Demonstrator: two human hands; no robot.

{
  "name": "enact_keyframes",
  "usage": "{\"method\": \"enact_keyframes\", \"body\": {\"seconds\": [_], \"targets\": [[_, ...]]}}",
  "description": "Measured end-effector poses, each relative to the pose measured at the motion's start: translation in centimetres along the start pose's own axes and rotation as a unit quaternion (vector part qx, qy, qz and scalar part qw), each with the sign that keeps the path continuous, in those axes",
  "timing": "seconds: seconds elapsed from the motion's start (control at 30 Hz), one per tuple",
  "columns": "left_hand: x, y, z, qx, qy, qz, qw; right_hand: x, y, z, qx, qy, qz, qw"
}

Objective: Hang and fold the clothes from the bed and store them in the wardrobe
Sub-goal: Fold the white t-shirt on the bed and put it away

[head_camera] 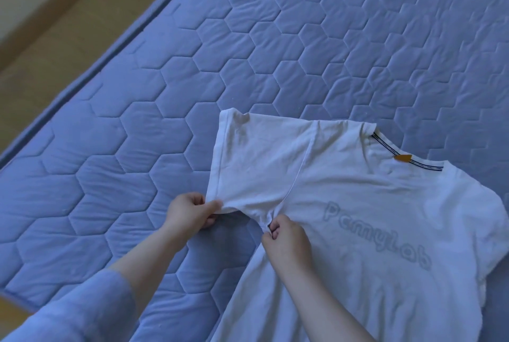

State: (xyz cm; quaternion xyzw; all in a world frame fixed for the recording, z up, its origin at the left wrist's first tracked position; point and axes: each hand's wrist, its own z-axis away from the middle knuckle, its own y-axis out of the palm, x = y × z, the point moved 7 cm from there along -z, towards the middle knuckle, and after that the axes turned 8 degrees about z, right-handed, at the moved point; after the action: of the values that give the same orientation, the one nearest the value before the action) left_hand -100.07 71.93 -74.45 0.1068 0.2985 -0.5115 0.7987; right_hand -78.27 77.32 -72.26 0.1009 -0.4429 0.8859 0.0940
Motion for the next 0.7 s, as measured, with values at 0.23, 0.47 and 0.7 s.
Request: {"method": "enact_keyframes", "body": {"seconds": [0.23,0.47,0.7], "targets": [[-2.0,-1.2,-0.4,-0.04,0.114,-0.161,0.979,-1.2,1.4,1.4,0.057,0.023,-0.051,0.997],[-0.5,-0.6,-1.4,-0.016,-0.021,0.024,0.999,3.5,-5.1,-3.0,-0.056,-0.04,-0.017,0.997],[-1.1,0.1,-1.7,0.057,-0.009,0.061,0.996,13.2,-9.6,-12.4,-0.047,-0.177,0.046,0.982]]}}
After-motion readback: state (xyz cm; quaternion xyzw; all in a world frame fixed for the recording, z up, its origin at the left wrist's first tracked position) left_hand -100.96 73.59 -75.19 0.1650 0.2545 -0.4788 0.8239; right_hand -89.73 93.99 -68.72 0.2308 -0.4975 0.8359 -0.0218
